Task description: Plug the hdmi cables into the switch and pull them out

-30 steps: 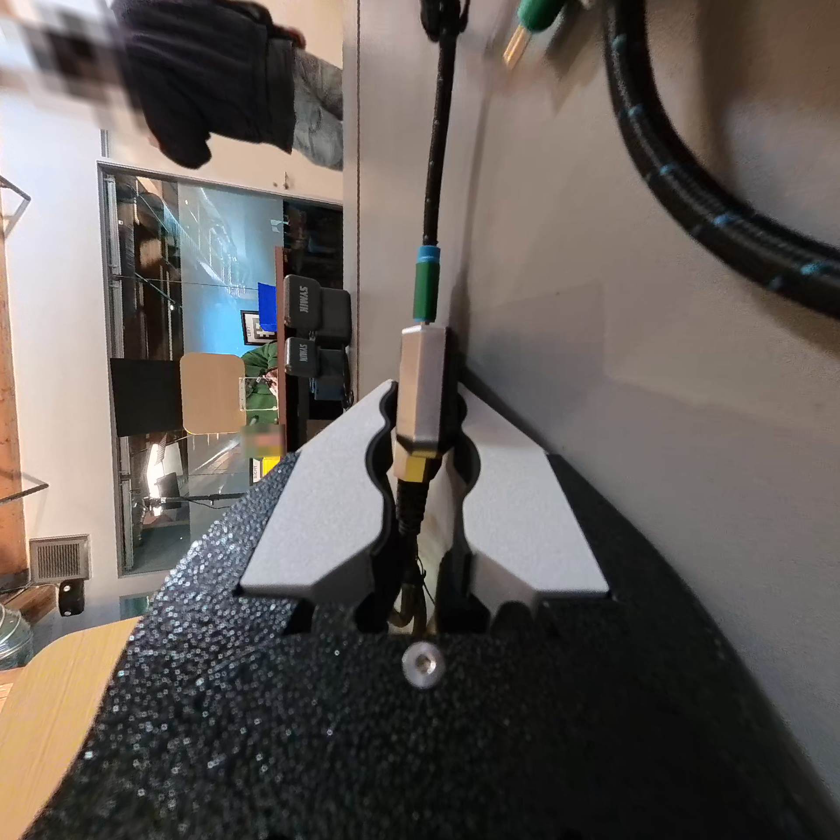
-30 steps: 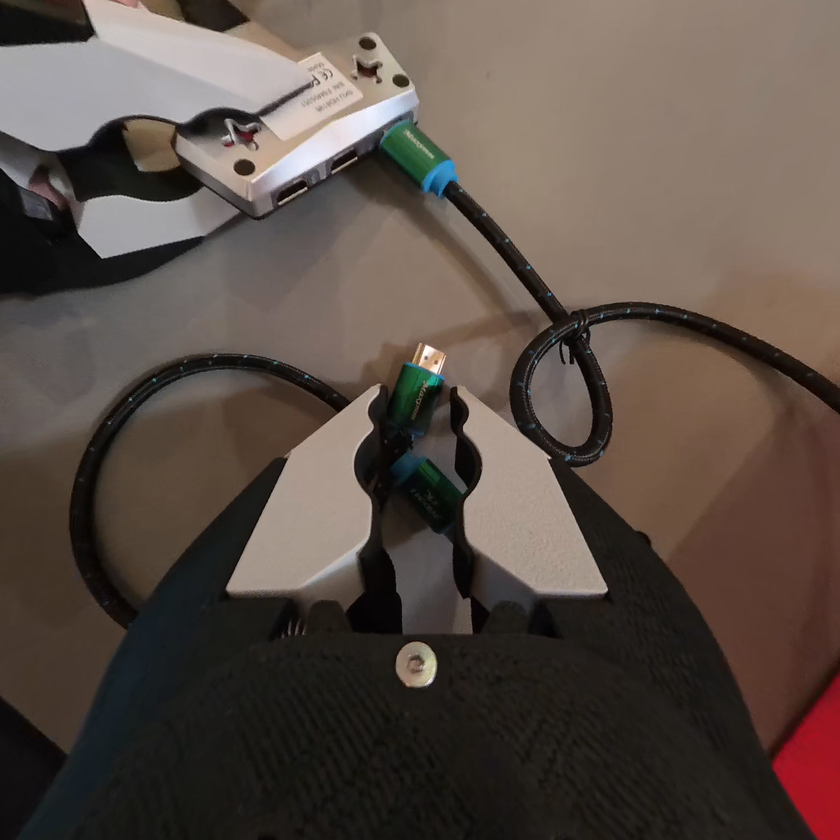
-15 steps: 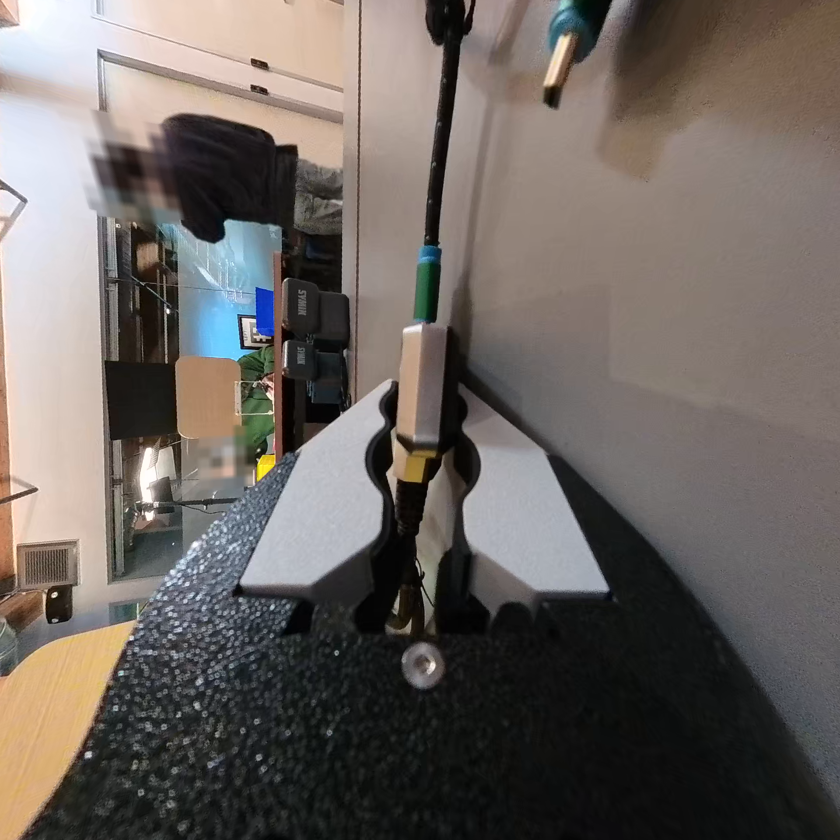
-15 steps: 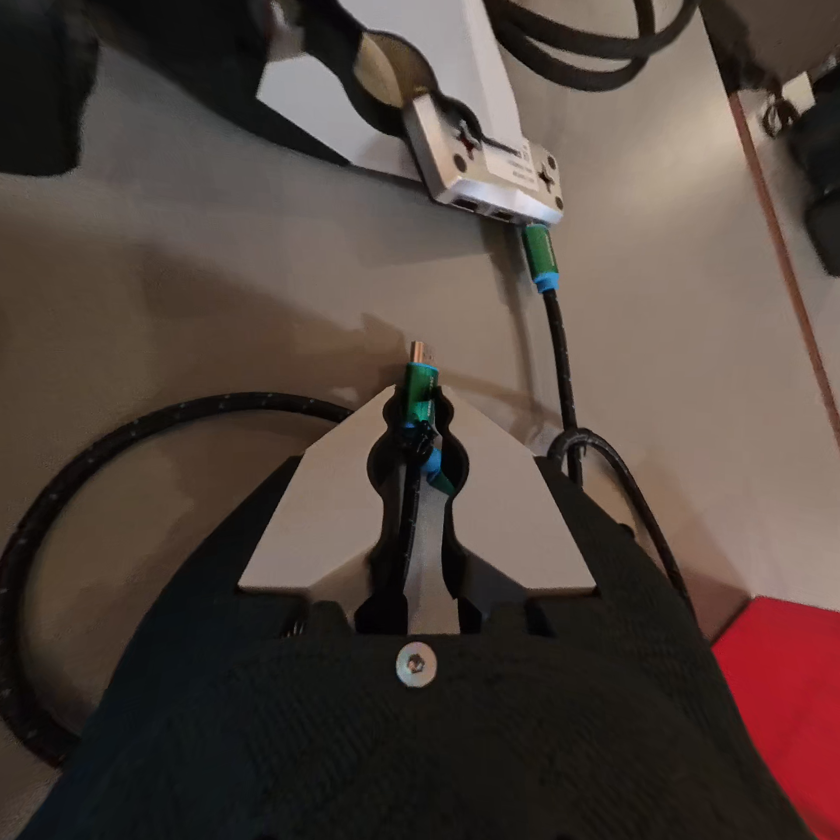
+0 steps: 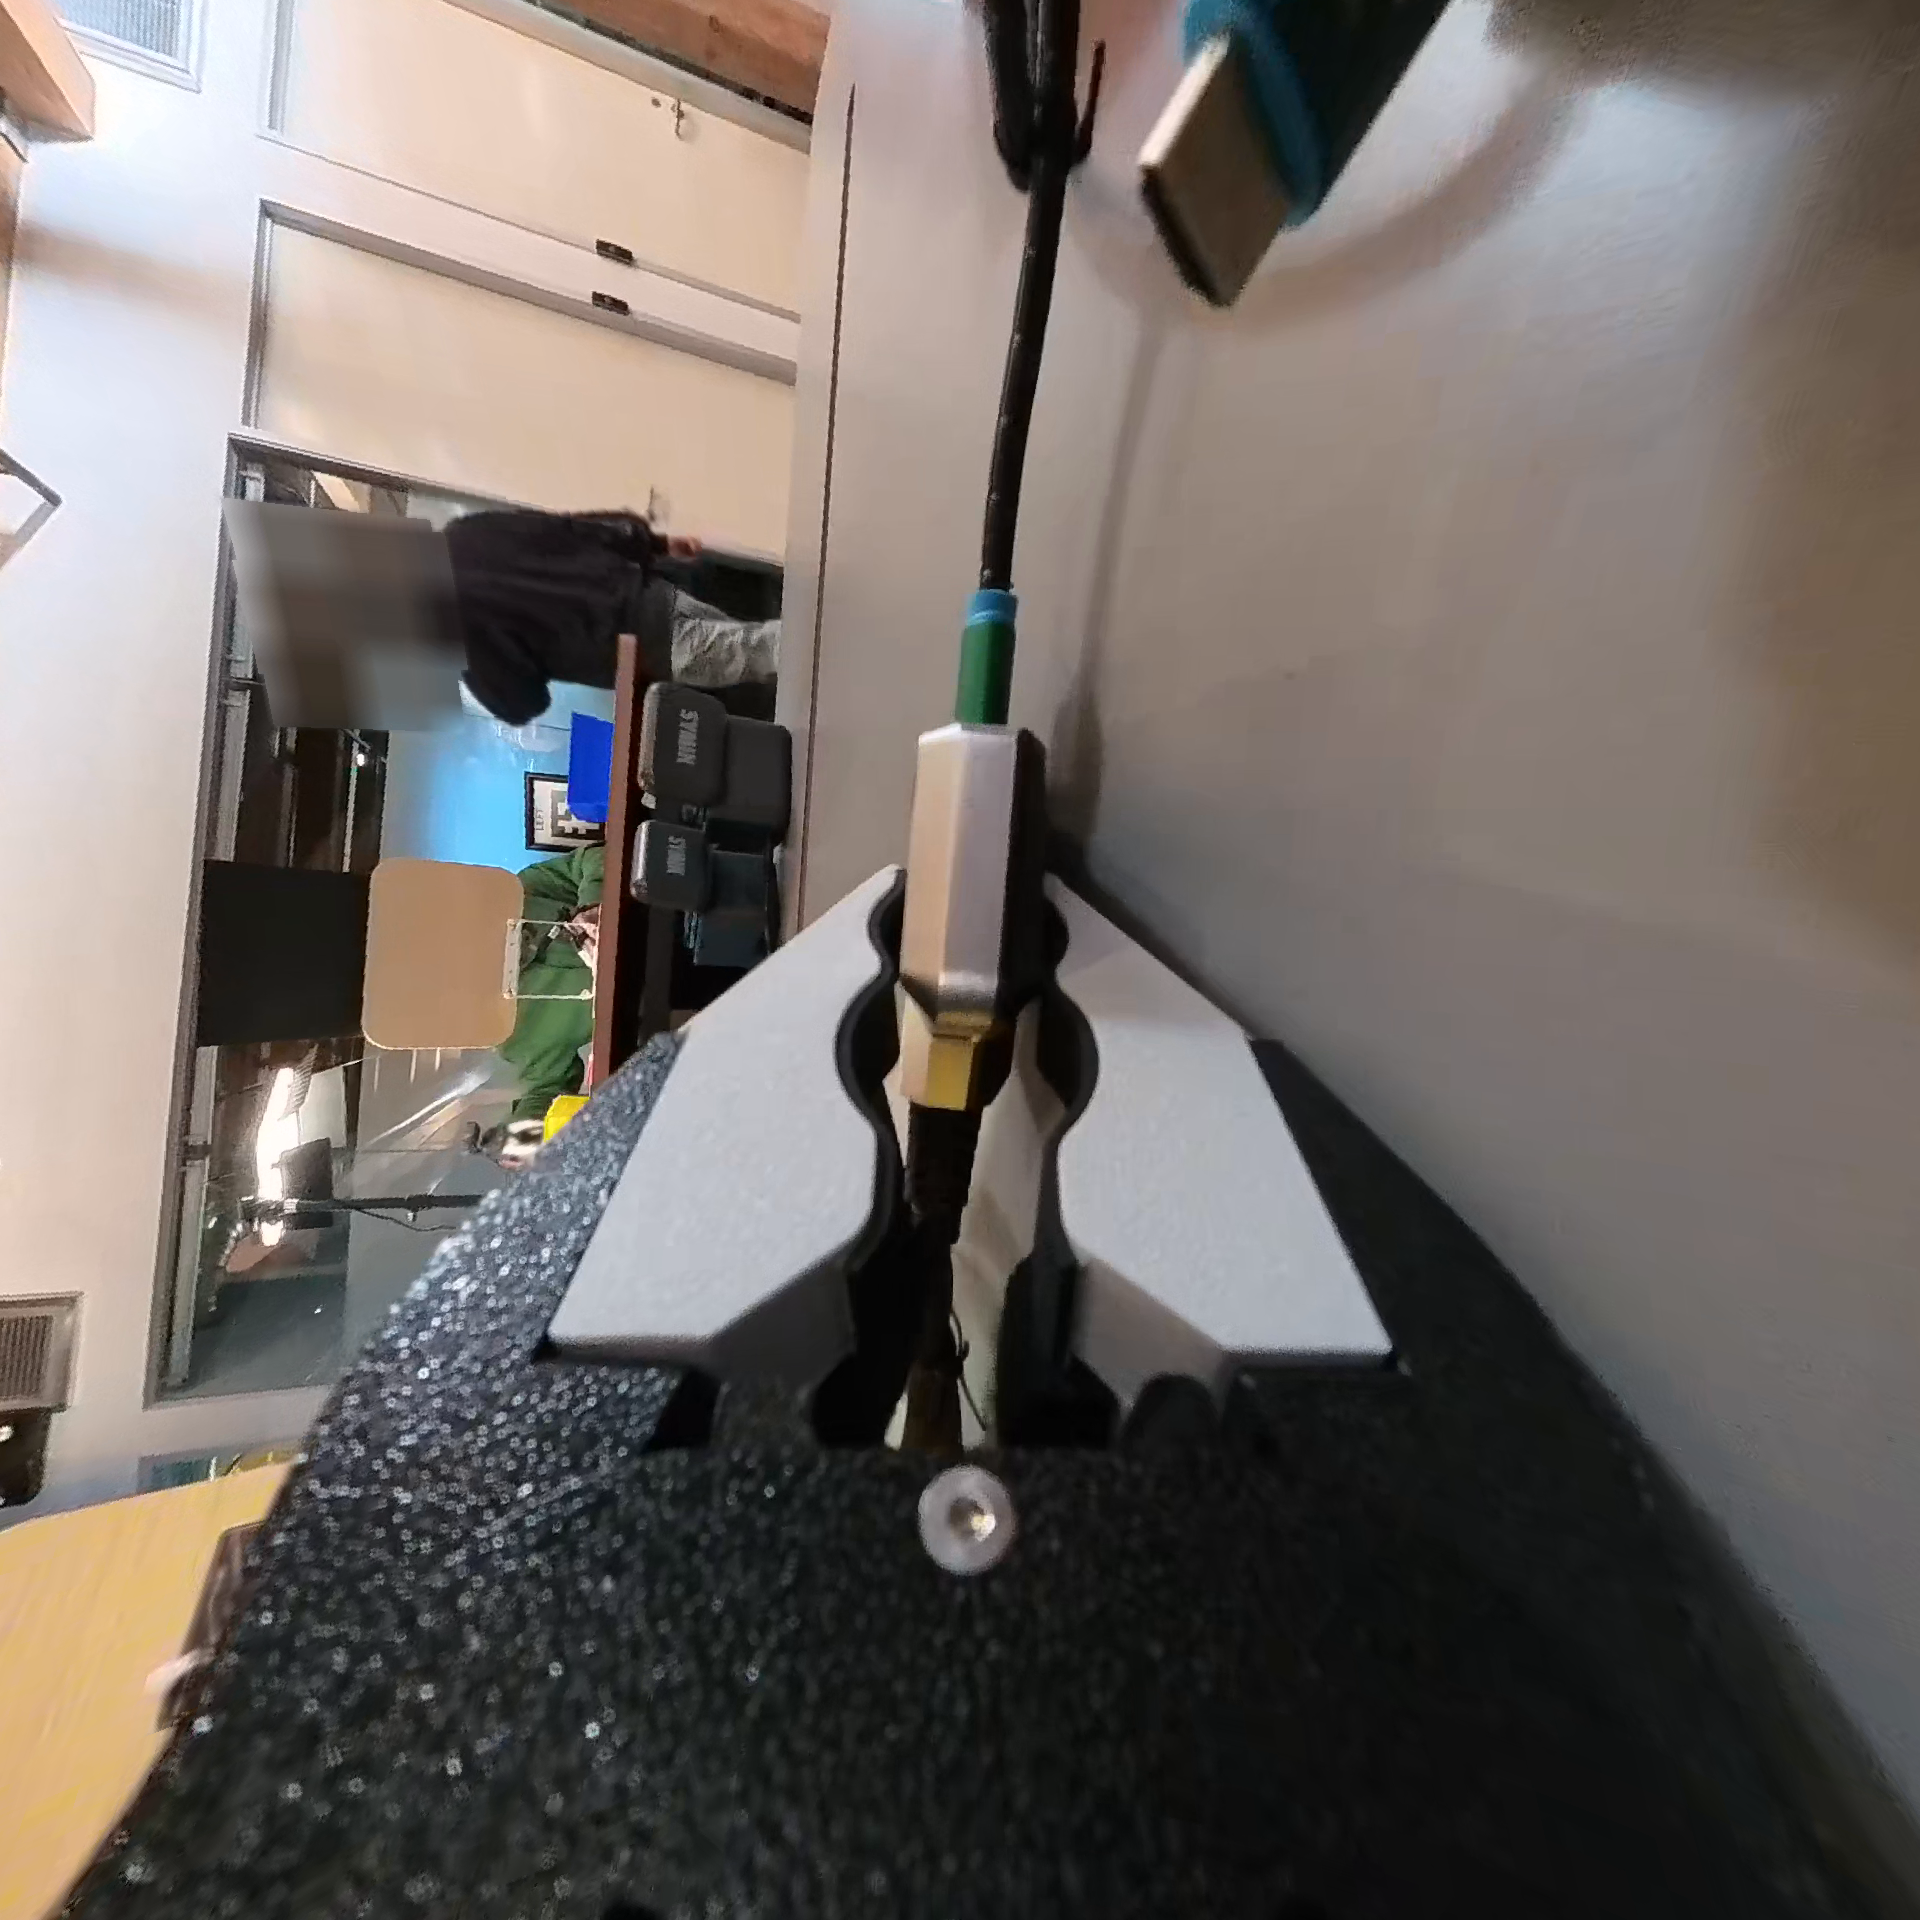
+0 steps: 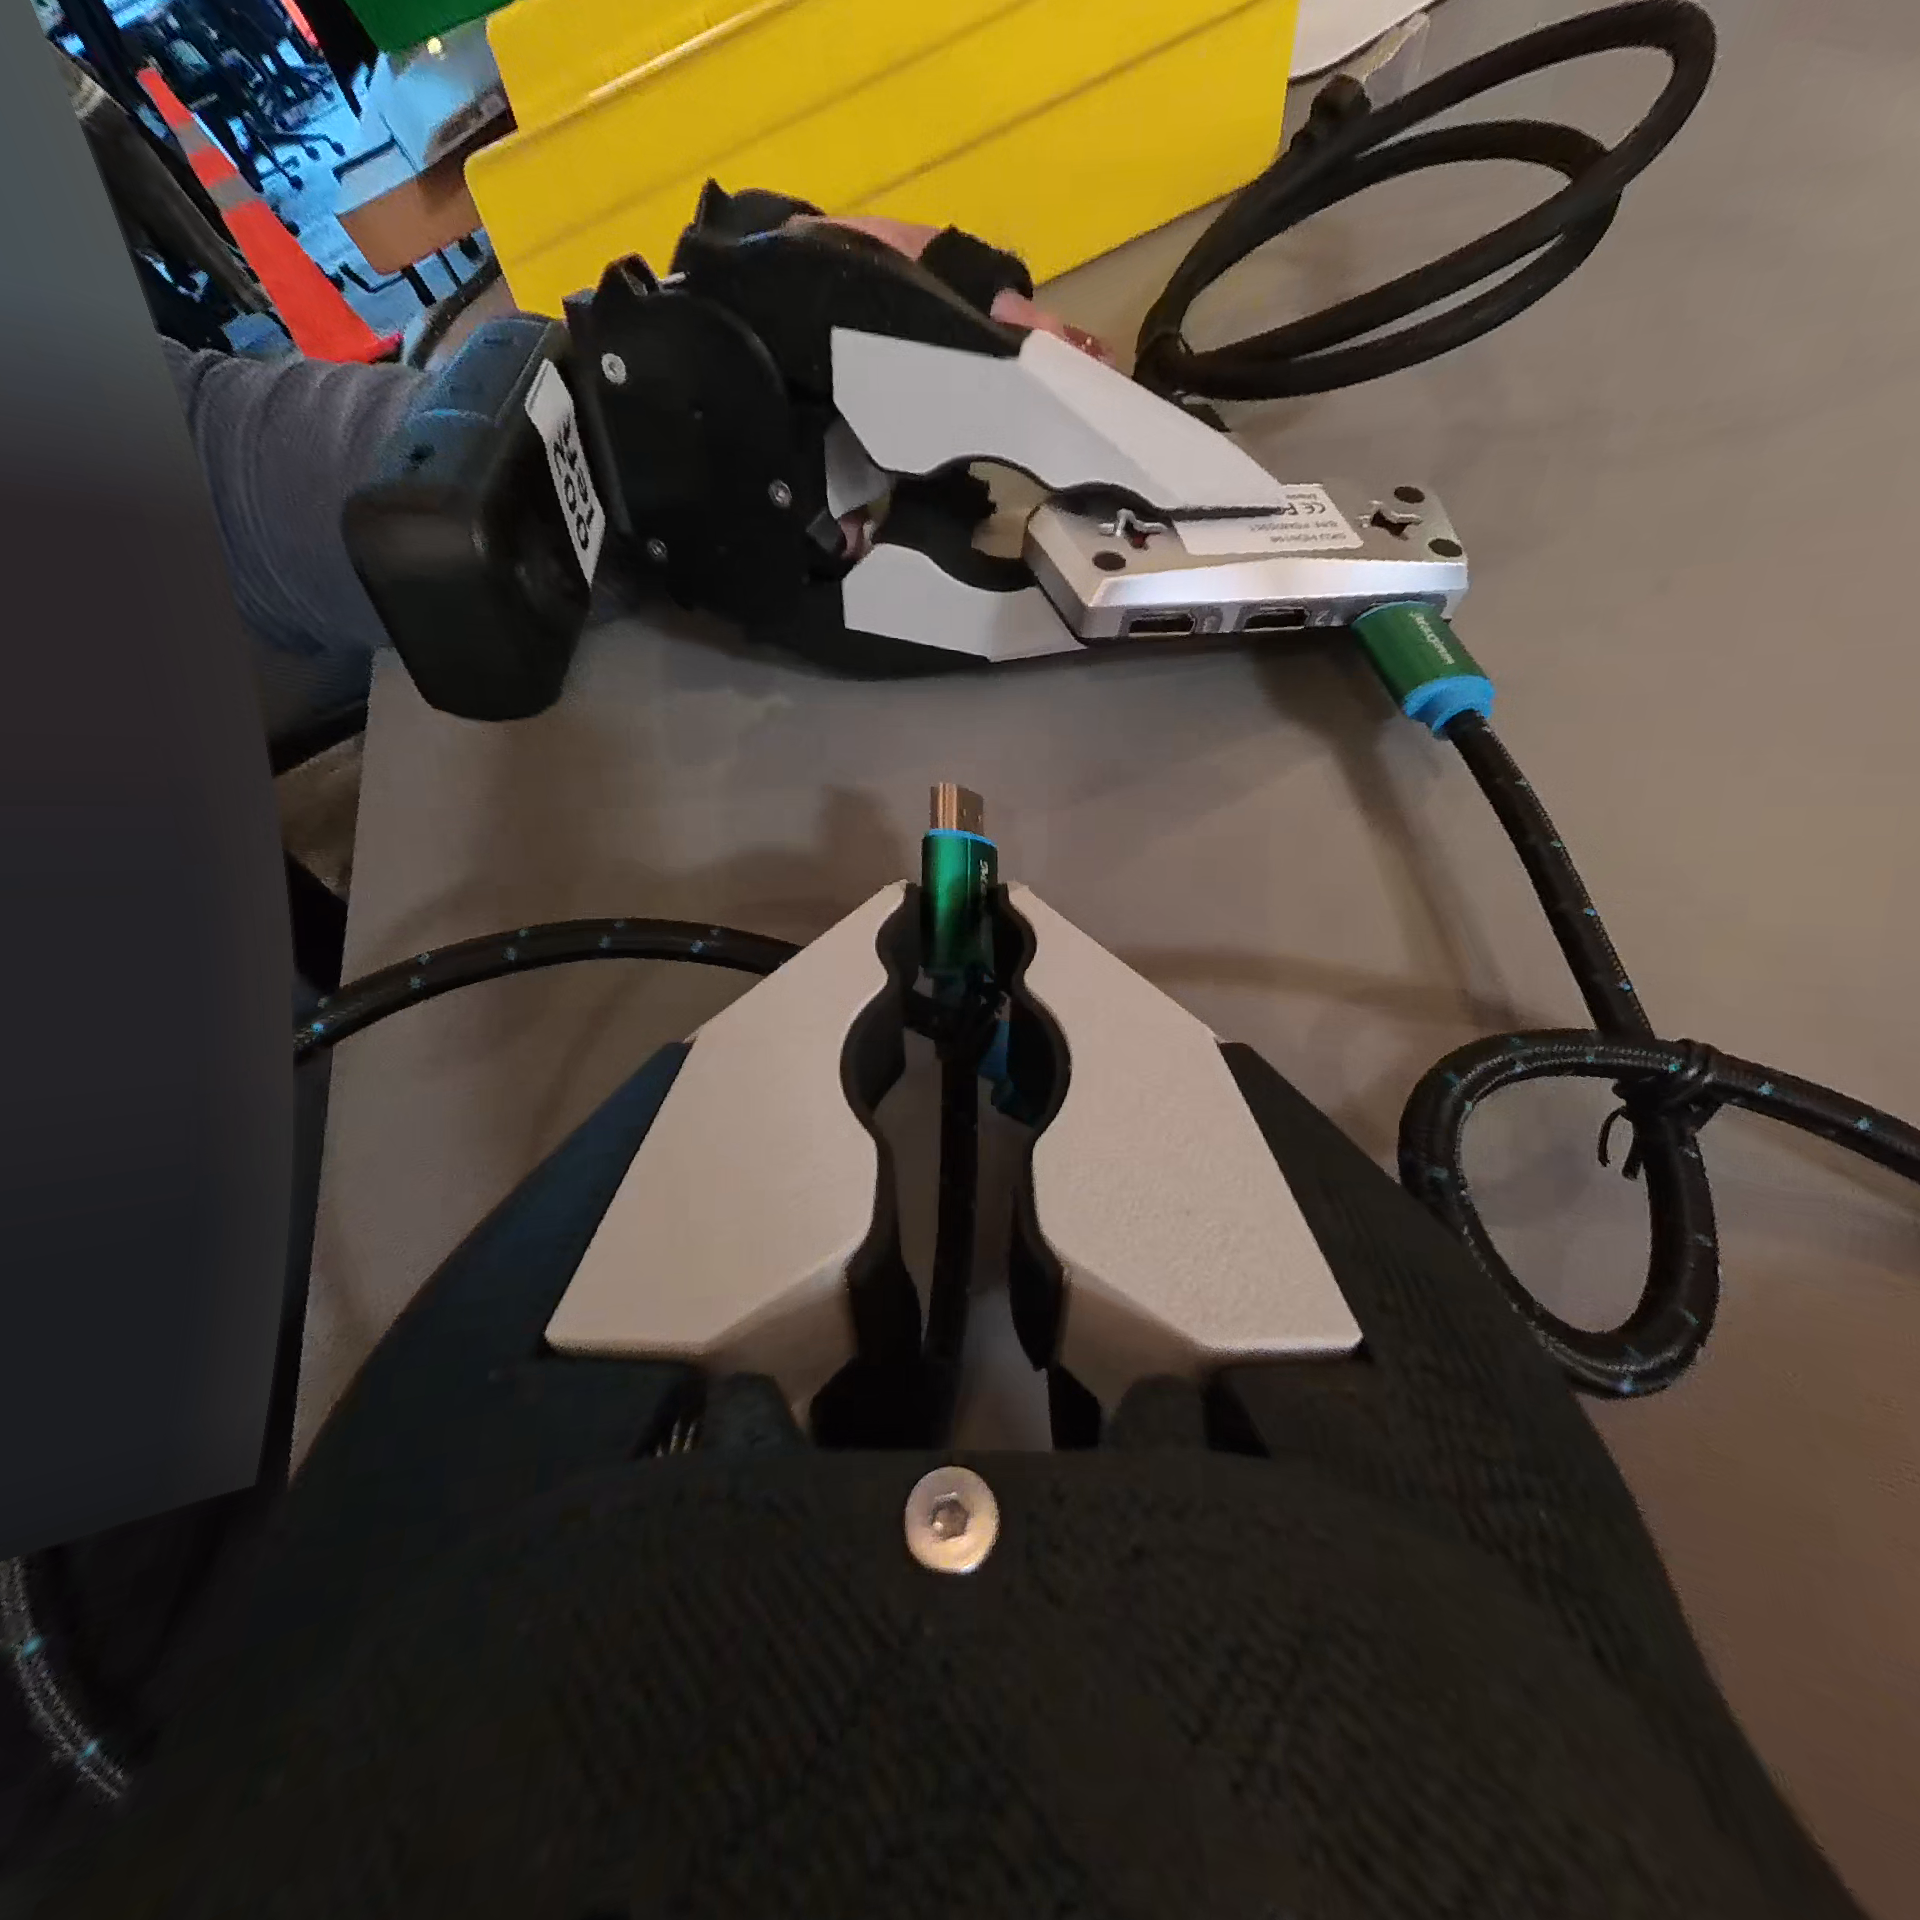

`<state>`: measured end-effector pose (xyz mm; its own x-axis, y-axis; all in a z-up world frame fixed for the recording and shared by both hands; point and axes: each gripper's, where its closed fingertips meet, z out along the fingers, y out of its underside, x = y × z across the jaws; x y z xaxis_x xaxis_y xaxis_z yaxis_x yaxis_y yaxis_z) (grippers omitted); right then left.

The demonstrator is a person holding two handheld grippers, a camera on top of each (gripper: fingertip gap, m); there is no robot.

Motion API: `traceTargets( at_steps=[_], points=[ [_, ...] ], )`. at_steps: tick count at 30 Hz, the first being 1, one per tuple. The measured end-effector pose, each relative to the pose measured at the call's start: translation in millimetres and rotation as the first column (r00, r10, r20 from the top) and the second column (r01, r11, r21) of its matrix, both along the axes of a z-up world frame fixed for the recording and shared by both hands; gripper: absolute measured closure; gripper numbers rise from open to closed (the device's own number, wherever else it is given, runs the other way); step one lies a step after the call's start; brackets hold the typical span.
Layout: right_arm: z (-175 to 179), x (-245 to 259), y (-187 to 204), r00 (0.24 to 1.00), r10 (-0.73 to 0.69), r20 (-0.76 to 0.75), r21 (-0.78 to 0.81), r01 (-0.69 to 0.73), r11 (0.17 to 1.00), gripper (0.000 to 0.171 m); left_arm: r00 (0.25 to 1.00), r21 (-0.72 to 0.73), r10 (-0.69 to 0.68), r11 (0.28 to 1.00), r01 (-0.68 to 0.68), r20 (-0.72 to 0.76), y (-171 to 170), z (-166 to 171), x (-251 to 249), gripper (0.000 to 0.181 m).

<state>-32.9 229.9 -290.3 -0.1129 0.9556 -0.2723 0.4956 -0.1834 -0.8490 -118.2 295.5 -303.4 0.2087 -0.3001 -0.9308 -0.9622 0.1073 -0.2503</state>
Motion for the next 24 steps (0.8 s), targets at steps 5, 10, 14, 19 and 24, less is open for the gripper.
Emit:
traceTargets(
  at_steps=[5,10,14,19,24],
  points=[
    [-2,-3,10,0.999,-0.052,0.000,0.119,0.052,0.992,0.159,0.998,0.002,-0.013,1.000,0.012,0.062,0,5,0,0.162],
    [8,-9,32,0.986,-0.166,0.002,0.560,0.136,0.817,0.160,0.985,0.000,-0.055,0.998,0.056,0.164,-2,11,4,0.162],
    [20,-15,42,0.973,-0.231,0.002,0.800,0.137,0.584,0.161,0.962,0.003,-0.104,0.994,0.107,0.253,-7,19,8,0.161],
    [21,-21,45,0.970,-0.240,-0.043,0.838,0.166,0.520,0.161,0.946,-0.004,-0.163,0.985,0.171,0.281,-12,19,17,0.161],
    [16,-21,43,0.970,-0.234,-0.065,0.850,0.176,0.496,0.162,0.929,-0.025,-0.171,0.982,0.189,0.329,-13,19,18,0.161]
  ],
)
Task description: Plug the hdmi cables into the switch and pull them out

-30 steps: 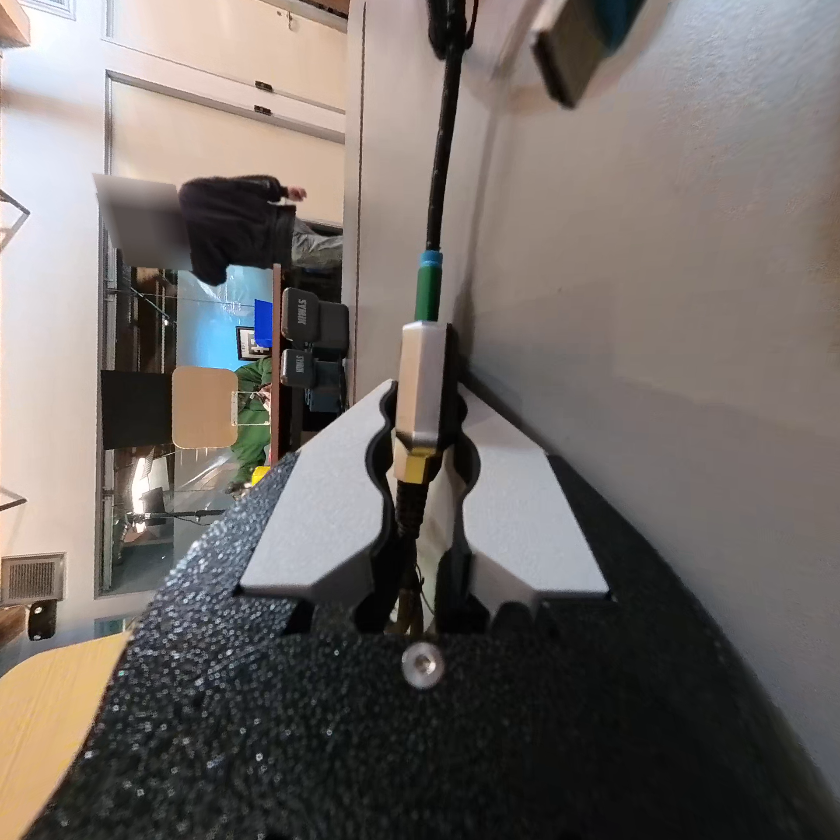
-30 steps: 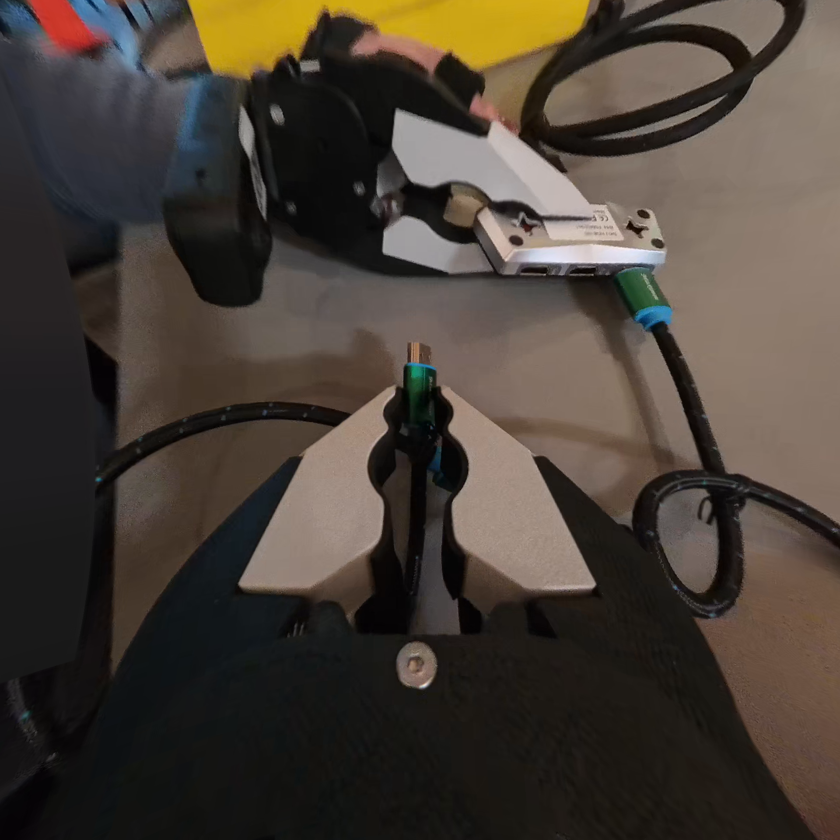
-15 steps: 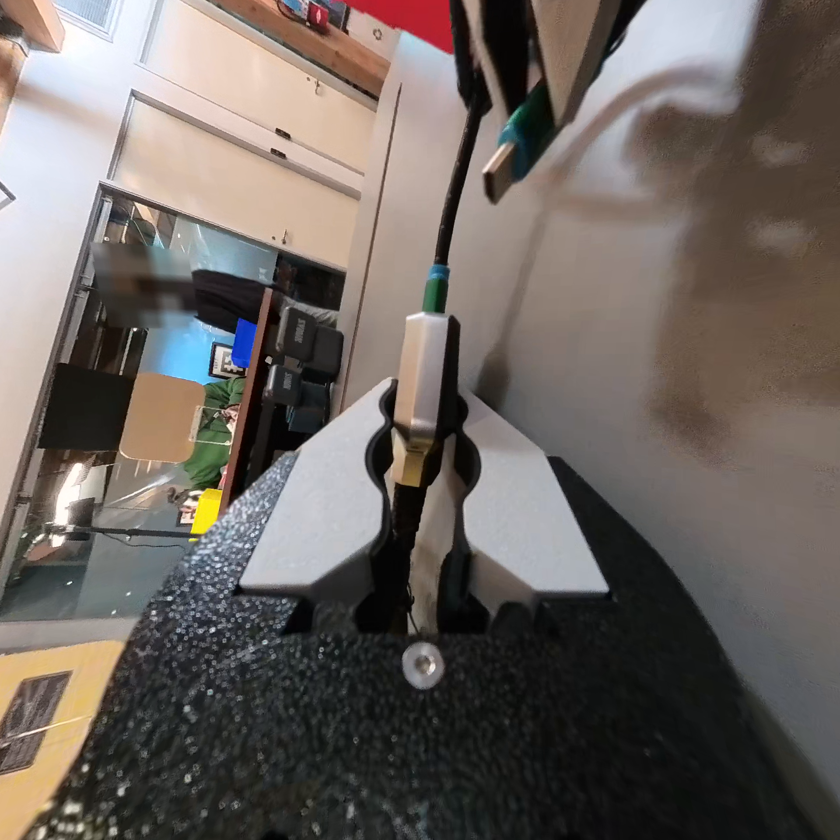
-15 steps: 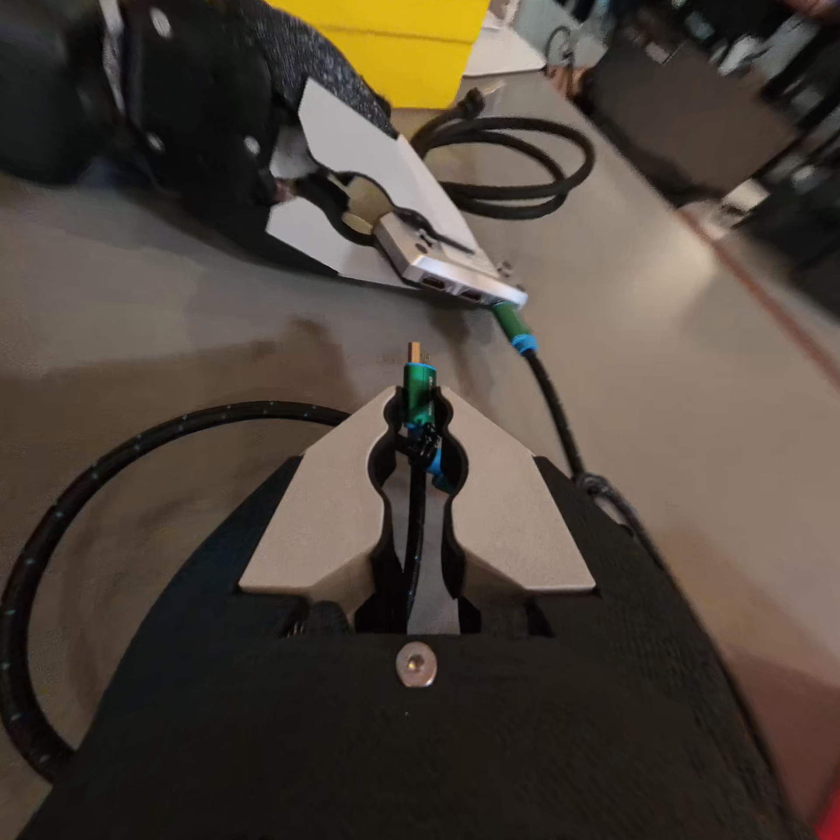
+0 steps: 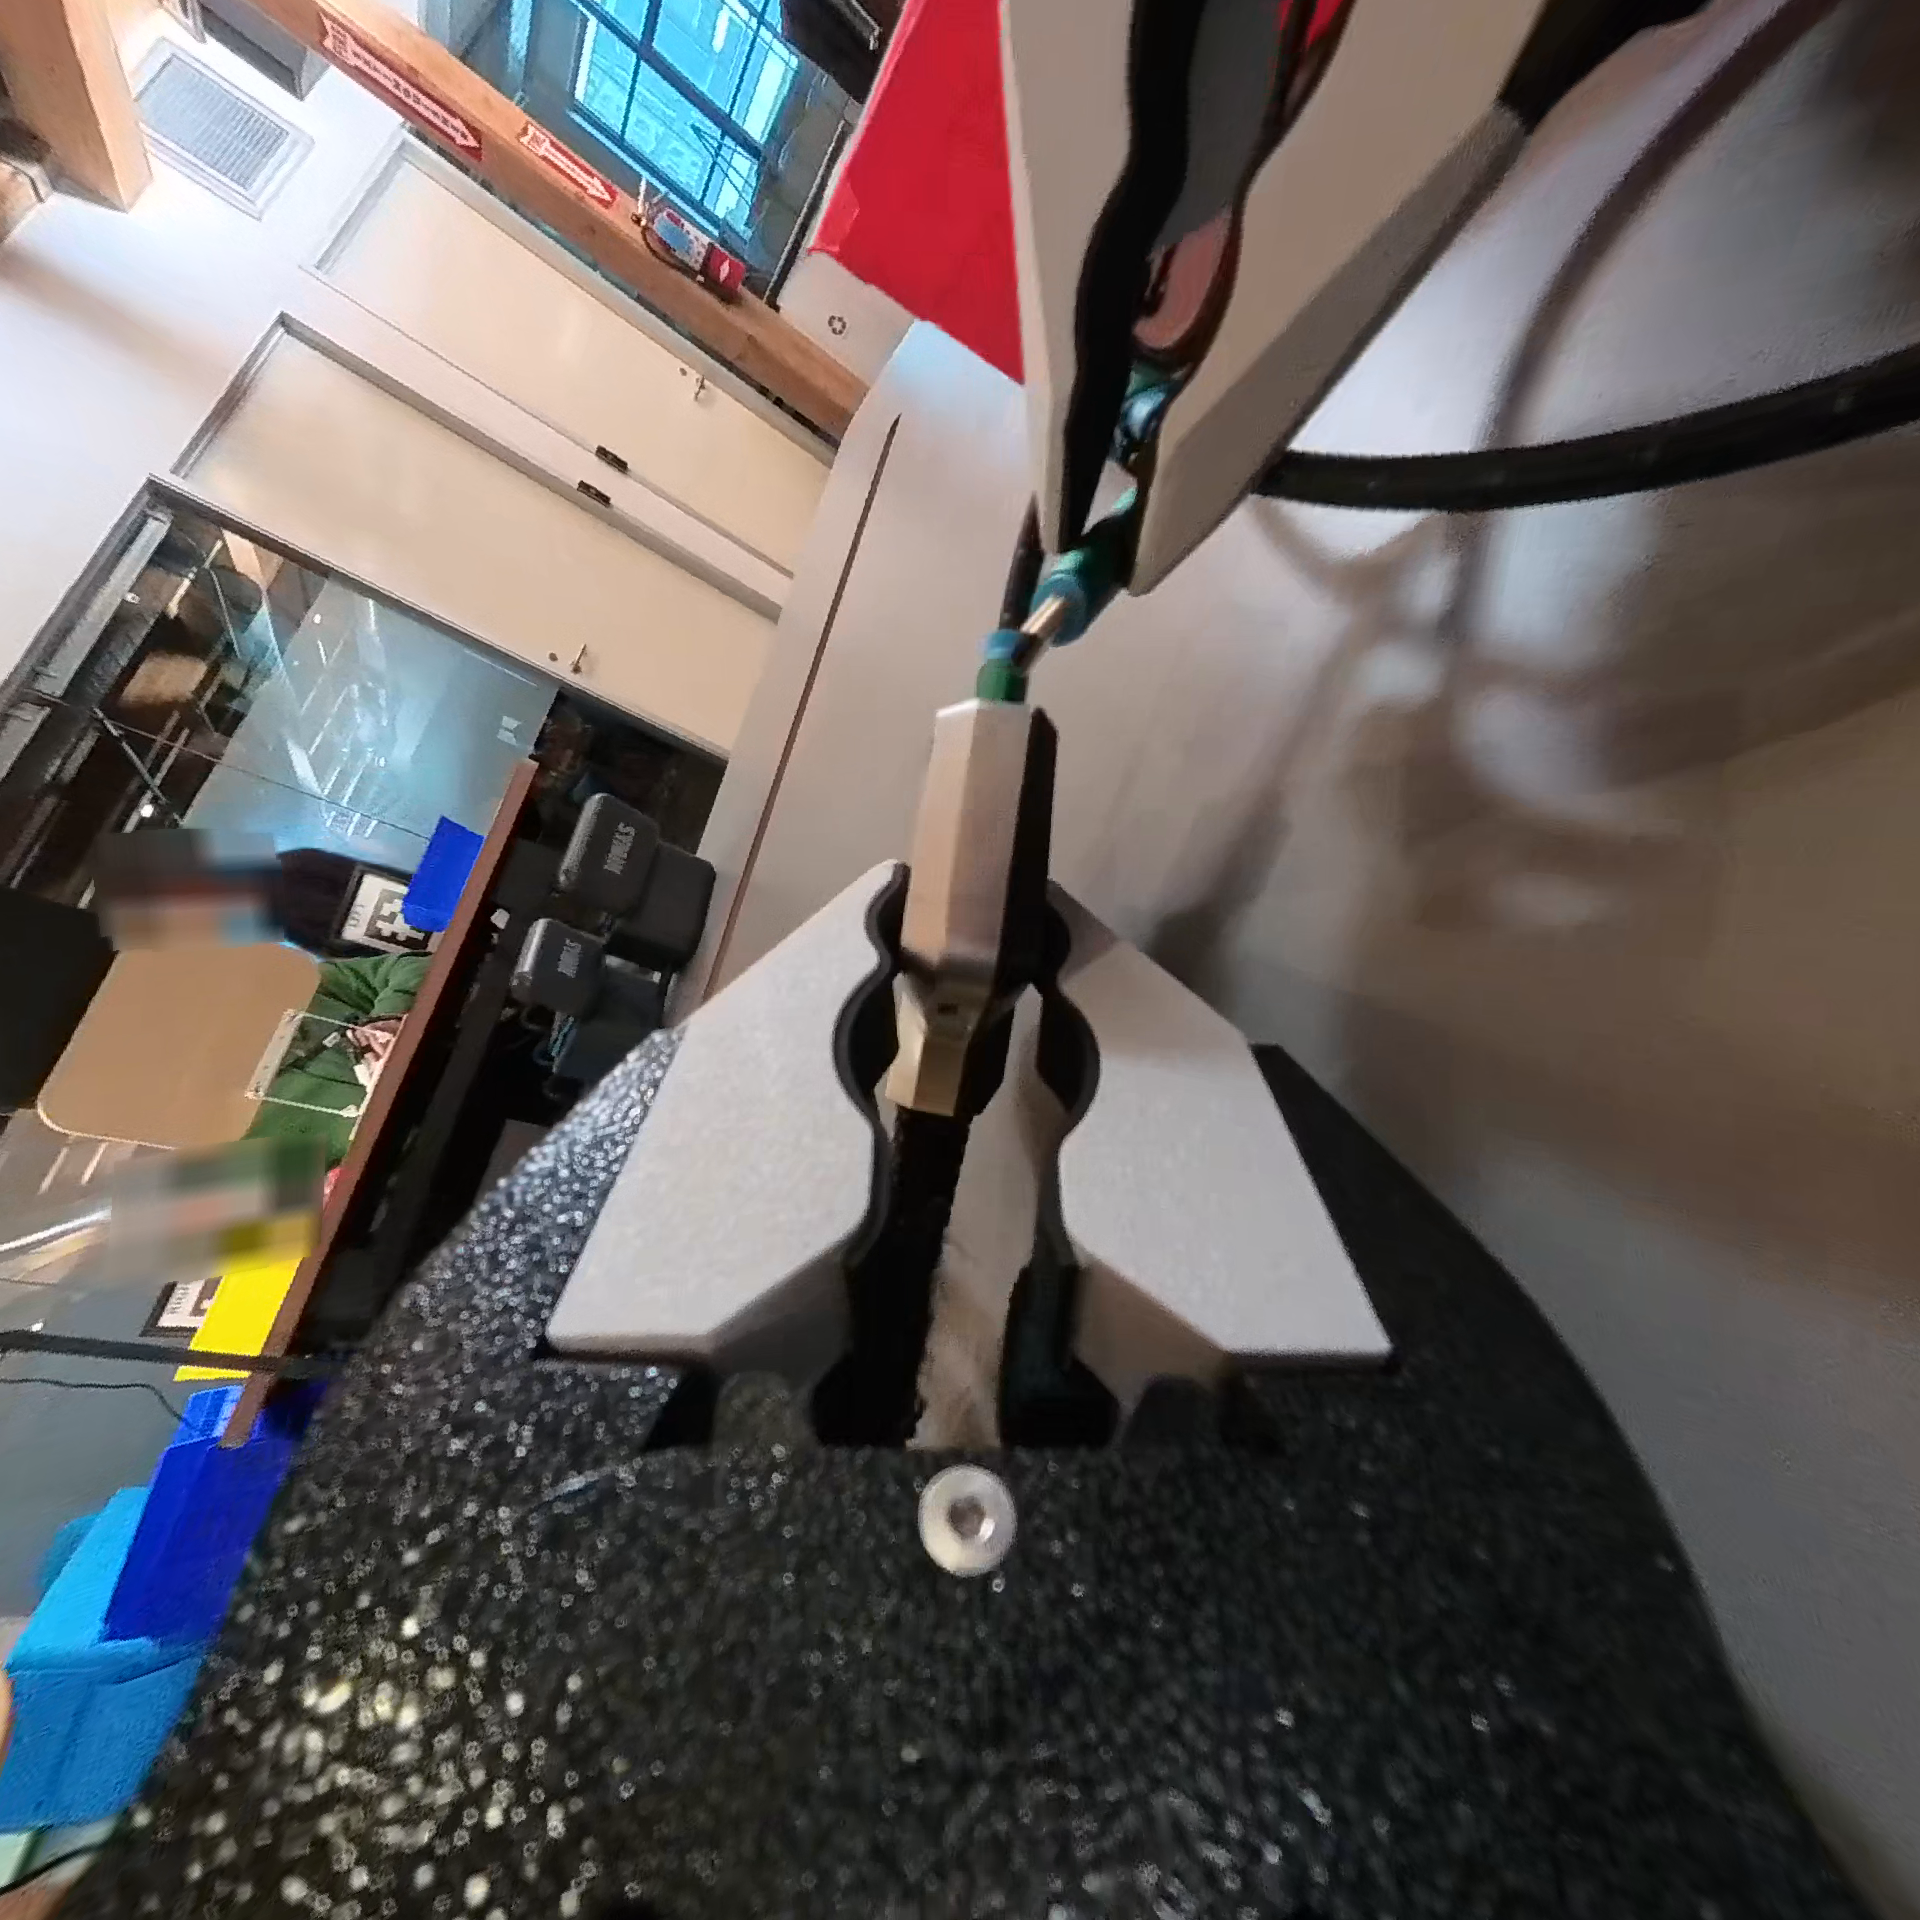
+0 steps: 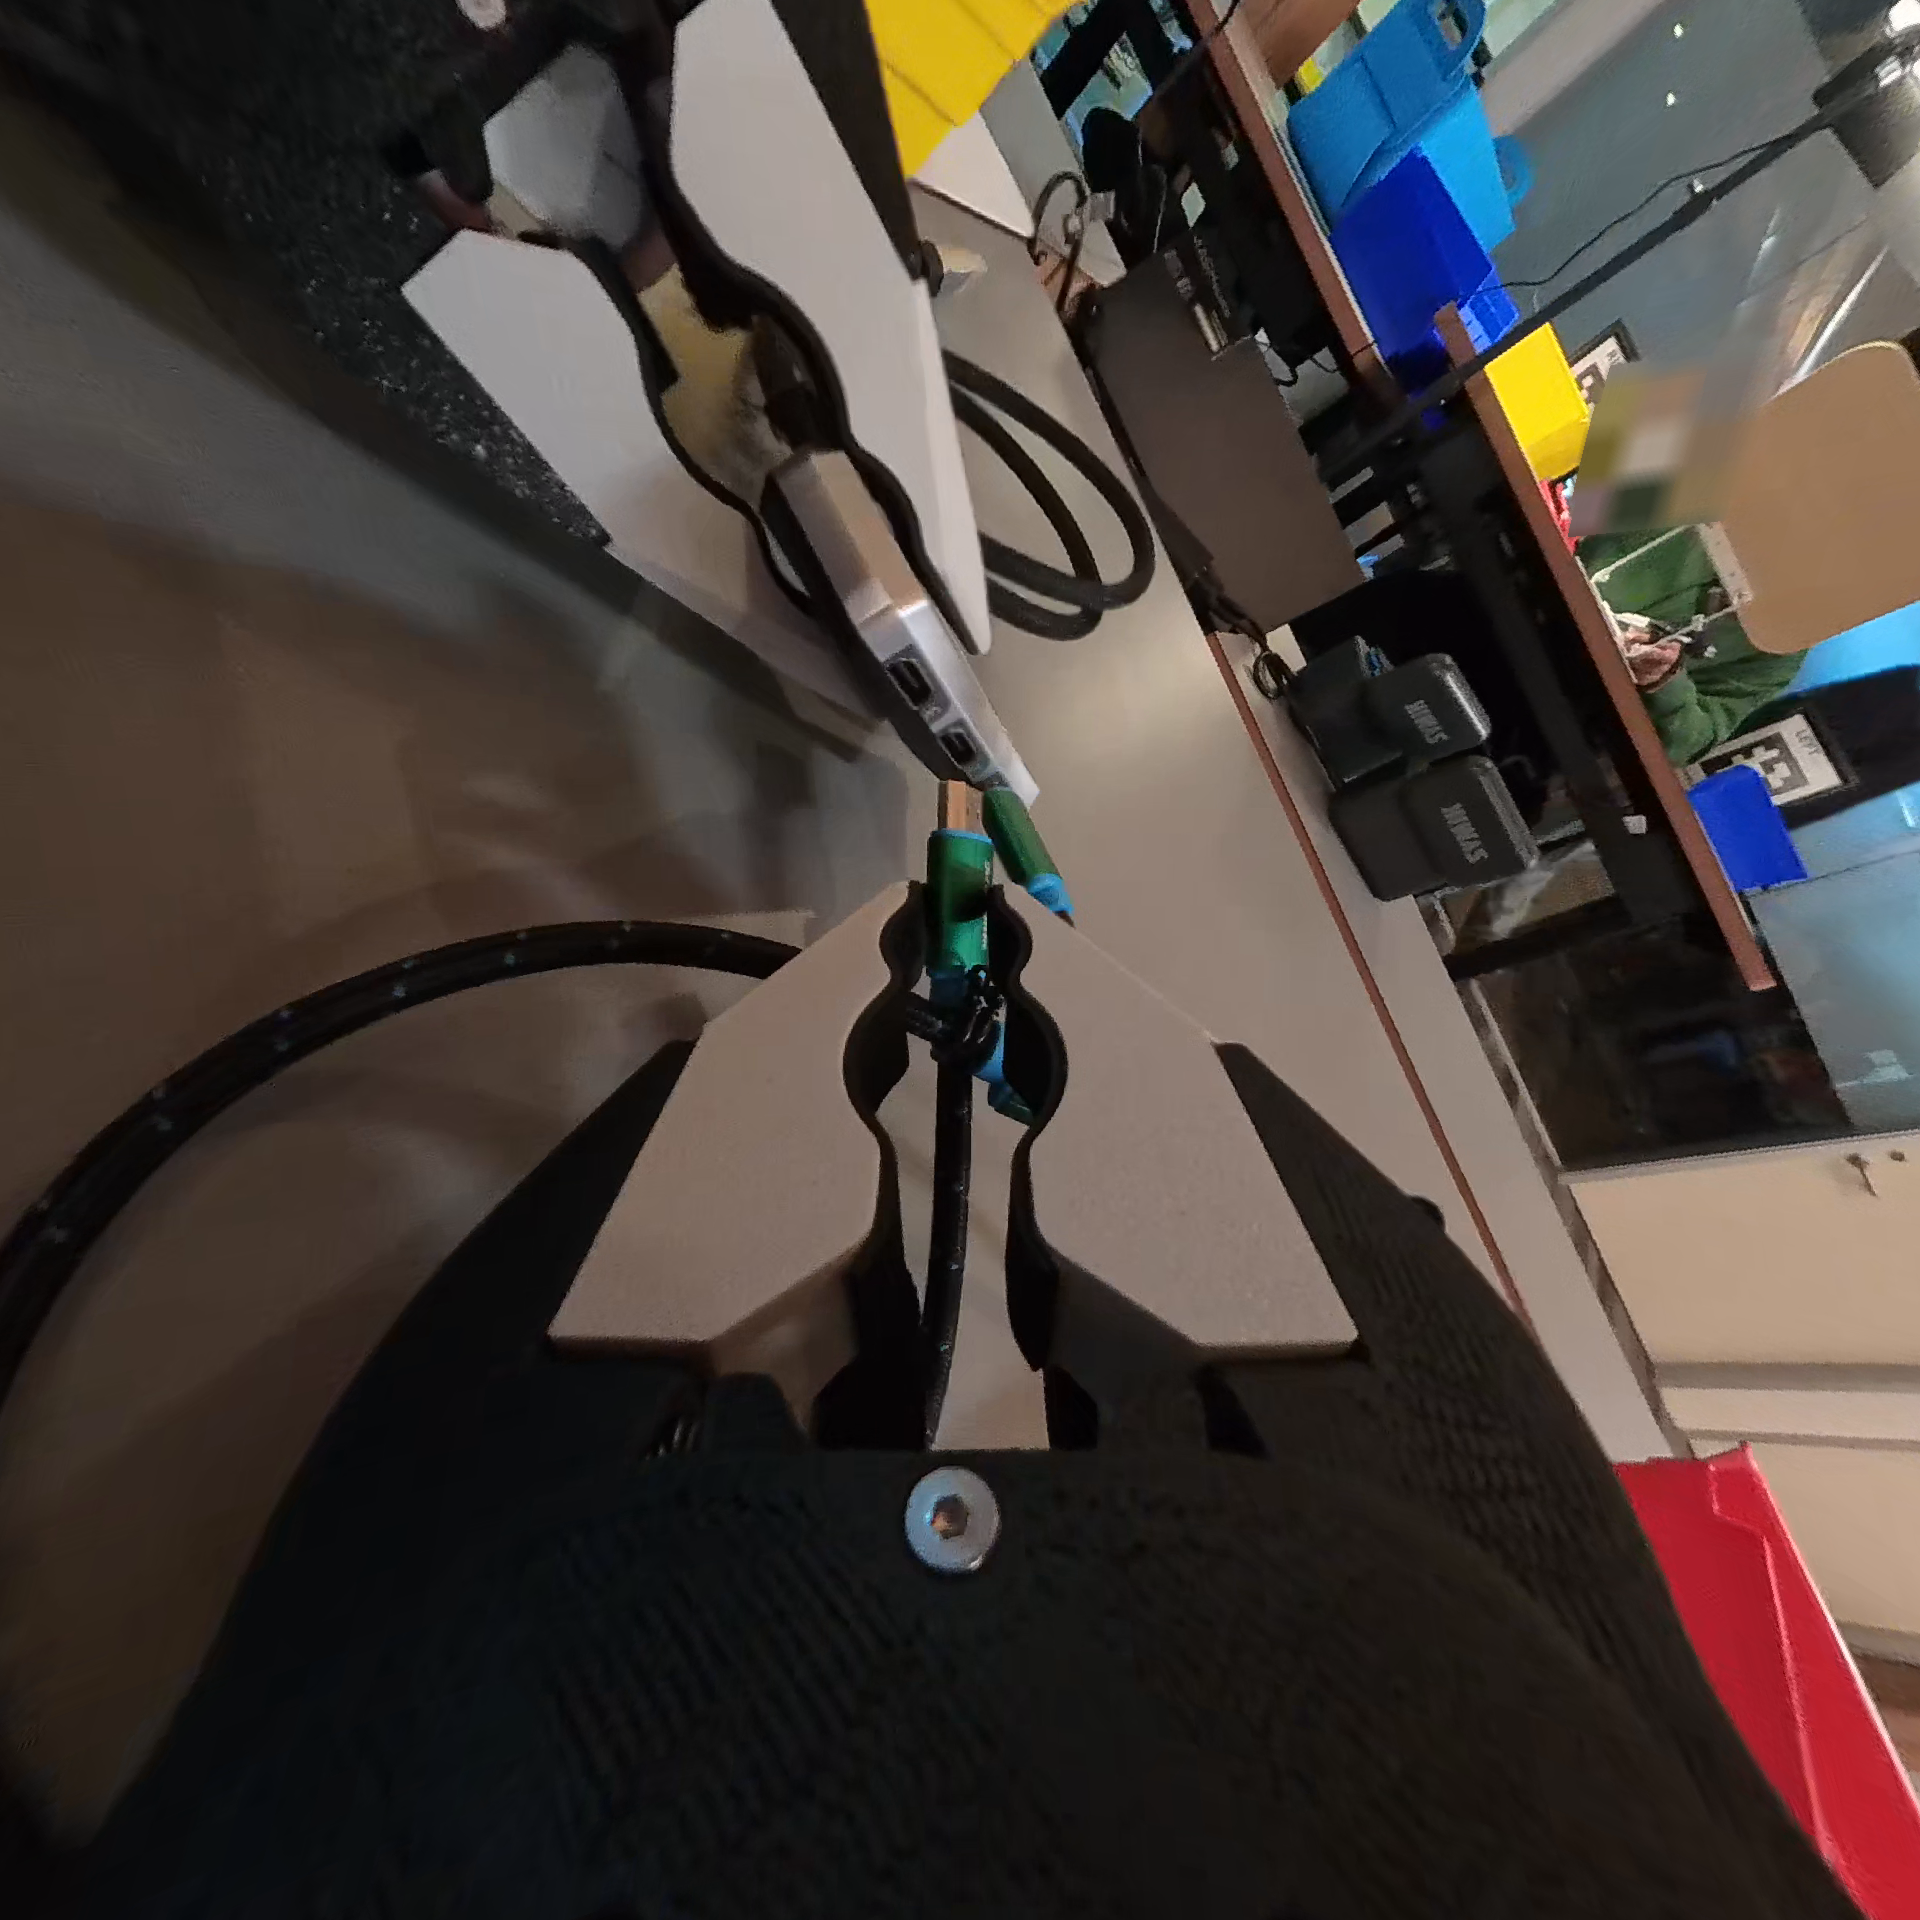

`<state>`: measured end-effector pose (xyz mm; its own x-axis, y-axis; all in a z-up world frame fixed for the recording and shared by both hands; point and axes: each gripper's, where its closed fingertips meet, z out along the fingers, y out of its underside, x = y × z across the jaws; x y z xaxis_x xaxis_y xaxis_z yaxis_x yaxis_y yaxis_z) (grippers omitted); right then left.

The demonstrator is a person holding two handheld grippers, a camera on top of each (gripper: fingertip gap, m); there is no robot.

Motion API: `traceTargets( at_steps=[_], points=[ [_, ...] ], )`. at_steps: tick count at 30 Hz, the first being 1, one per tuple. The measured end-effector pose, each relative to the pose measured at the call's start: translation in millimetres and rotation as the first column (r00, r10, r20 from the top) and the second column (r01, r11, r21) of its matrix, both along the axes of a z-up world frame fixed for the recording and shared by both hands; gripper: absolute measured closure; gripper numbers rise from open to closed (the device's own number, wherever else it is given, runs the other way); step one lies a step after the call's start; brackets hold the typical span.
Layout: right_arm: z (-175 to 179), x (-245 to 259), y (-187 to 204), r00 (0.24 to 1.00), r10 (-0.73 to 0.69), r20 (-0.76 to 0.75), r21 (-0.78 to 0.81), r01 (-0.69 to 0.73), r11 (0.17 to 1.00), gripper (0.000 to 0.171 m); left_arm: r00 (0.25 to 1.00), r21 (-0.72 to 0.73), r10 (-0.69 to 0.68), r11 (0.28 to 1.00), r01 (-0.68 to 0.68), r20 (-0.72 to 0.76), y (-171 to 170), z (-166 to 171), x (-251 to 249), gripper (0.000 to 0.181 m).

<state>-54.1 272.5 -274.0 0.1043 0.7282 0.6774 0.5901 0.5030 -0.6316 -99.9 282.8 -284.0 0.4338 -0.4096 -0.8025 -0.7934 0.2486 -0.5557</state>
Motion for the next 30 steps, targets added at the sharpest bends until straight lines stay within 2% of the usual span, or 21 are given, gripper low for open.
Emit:
traceTargets(
  at_steps=[7,17,22,30],
  points=[
    [-2,-6,-9,0.999,0.035,0.009,-0.020,-0.035,0.999,0.162,1.000,-0.004,-0.002,1.000,0.002,-0.013,0,-2,1,0.161],
    [-18,-7,-12,0.998,-0.009,0.069,-0.068,0.014,0.998,0.162,0.950,0.144,0.071,0.989,-0.028,-0.305,-1,-11,4,0.162],
    [-20,-7,-15,0.996,0.004,0.092,-0.038,0.000,0.999,0.162,0.931,0.174,0.082,0.985,-0.020,-0.356,-1,-12,4,0.162],
    [-29,-6,-17,0.993,0.034,0.109,-0.098,-0.023,0.995,0.161,0.911,0.161,0.065,0.987,0.002,-0.407,-3,-19,6,0.162]
  ],
)
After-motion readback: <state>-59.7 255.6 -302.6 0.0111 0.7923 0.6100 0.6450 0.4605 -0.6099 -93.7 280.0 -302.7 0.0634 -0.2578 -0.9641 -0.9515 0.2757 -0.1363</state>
